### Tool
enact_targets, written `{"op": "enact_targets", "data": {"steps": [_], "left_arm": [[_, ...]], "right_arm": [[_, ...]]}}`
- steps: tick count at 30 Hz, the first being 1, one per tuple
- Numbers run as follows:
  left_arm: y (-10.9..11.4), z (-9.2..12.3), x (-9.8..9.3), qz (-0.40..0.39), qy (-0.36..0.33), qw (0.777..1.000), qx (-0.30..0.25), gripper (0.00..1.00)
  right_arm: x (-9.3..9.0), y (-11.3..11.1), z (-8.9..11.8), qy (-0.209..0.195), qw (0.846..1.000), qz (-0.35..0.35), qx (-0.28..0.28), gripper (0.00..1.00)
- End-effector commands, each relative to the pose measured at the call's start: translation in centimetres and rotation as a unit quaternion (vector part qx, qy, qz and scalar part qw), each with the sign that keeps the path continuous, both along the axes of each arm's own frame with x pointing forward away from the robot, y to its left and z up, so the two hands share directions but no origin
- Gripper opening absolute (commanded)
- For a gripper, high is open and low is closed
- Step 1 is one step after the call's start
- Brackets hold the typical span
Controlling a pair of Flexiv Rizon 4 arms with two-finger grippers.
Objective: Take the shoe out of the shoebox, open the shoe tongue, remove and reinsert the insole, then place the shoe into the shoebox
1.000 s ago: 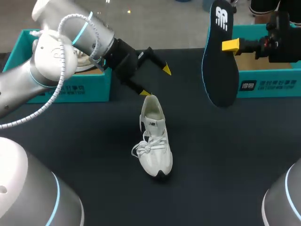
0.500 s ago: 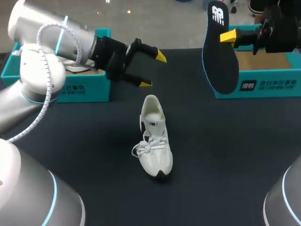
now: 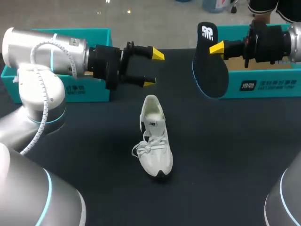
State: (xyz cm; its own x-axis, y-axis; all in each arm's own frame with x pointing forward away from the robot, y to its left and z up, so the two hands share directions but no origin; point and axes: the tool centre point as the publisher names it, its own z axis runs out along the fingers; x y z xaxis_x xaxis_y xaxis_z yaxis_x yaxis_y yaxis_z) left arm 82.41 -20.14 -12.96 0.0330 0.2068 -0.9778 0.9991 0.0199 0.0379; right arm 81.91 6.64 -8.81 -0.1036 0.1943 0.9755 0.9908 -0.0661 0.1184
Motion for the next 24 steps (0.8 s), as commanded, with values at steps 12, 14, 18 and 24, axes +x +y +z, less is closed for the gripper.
{"op": "enact_targets", "data": {"steps": [12, 14, 18, 24], "left_arm": [[-2.6, 0.7, 0.0, -0.011, -0.021, 0.998, -0.06, 1.0], [-2.8, 1.1, -0.1, -0.012, -0.025, 0.997, -0.067, 1.0], [-3.3, 1.4, 0.0, -0.017, -0.029, 0.997, -0.071, 1.0], [-3.5, 1.4, 0.0, -0.016, -0.032, 0.997, -0.074, 0.99]], "right_arm": [[4.0, 5.8, -1.0, 0.016, 1.0, 0.01, -0.003, 0.0], [4.0, 6.7, -1.4, 0.02, 1.0, 0.017, -0.004, 0.0], [4.0, 8.2, -2.1, 0.03, 0.999, 0.028, -0.006, 0.0], [3.5, 9.2, -2.6, 0.035, 0.999, 0.037, -0.008, 0.0]]}}
